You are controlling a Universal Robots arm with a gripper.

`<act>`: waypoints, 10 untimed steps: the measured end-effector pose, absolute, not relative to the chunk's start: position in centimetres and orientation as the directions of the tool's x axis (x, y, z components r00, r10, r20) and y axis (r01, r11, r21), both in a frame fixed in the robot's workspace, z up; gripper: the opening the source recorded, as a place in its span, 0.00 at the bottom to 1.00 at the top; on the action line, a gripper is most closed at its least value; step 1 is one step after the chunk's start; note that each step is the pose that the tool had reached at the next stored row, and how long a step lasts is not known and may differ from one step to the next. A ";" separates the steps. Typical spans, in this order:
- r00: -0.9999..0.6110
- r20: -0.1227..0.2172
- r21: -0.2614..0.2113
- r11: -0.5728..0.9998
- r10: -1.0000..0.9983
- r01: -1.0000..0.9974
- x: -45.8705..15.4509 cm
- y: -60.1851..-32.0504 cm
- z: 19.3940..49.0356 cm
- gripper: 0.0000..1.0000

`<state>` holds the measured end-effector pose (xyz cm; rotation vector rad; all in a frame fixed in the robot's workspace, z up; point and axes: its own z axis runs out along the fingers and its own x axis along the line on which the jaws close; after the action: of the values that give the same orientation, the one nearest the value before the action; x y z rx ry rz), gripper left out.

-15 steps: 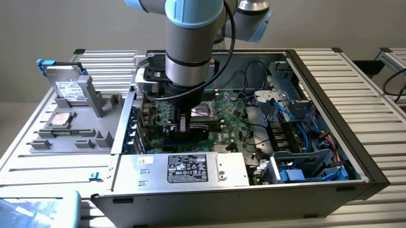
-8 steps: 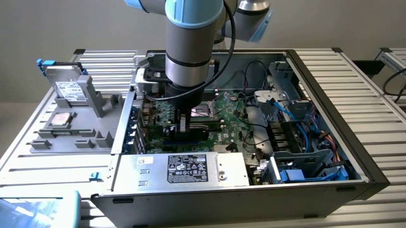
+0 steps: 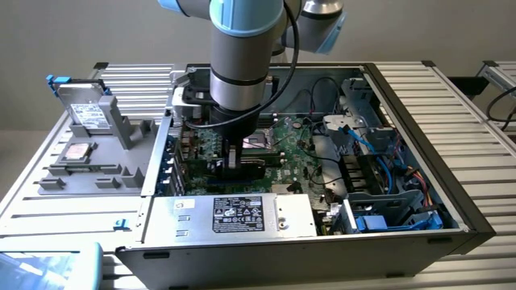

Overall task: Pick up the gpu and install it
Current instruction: 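Insert the gpu into the slot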

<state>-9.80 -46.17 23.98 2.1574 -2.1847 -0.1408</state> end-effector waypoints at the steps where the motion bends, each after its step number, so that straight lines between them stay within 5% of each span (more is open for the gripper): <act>1: -0.013 -0.016 0.113 0.012 -1.000 -0.994 -9.8 -46.2 24.0 0.28; 10: -0.018 -0.016 0.113 0.016 -1.000 -0.993 -9.9 -46.2 23.9 0.28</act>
<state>-9.86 -46.17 23.92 2.1522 -2.1898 -0.1410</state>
